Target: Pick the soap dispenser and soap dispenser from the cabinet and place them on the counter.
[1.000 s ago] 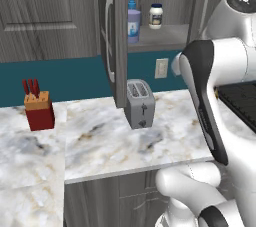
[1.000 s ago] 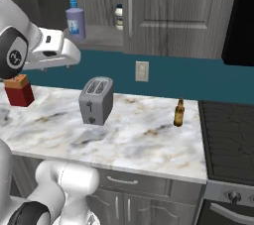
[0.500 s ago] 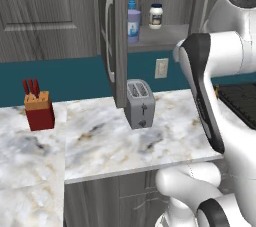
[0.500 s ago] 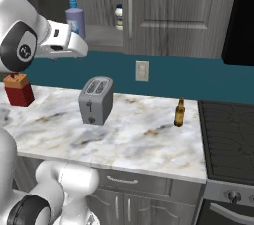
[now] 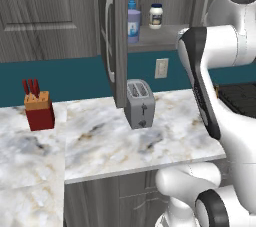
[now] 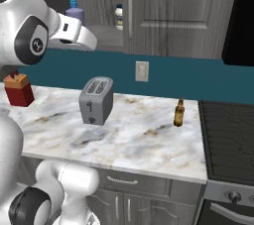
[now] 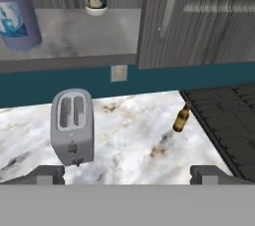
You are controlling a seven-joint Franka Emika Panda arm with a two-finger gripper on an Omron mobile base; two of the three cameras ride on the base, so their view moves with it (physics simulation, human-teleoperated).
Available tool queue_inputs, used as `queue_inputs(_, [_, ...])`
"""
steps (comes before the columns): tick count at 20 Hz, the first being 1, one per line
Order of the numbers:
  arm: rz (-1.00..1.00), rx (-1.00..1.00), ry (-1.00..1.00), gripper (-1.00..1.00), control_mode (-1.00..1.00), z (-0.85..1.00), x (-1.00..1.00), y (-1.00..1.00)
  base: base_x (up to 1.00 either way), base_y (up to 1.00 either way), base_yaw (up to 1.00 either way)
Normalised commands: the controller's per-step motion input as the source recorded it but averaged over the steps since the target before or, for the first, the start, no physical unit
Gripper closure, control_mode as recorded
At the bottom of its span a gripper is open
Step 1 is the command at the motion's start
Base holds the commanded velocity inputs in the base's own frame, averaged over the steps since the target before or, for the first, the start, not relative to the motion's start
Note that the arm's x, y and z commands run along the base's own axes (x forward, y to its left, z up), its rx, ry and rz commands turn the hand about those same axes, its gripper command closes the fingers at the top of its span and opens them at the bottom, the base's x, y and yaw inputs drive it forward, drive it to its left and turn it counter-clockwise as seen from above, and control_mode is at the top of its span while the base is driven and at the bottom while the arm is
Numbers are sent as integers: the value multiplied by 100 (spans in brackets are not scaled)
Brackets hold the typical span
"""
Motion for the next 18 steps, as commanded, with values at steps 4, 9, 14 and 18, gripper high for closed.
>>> queue_inputs(4, [-7, 5, -6, -100, -100, 10, 31, -24, 0, 0, 0])
queue_inputs(9, [-2, 6, -5, -100, -100, 12, 26, -27, 0, 0, 0])
queue_inputs(14, [0, 5, -5, -100, -100, 13, 31, -29, 0, 0, 0])
queue_inputs(18, [4, 3, -4, -100, -100, 12, 37, -21, 0, 0, 0])
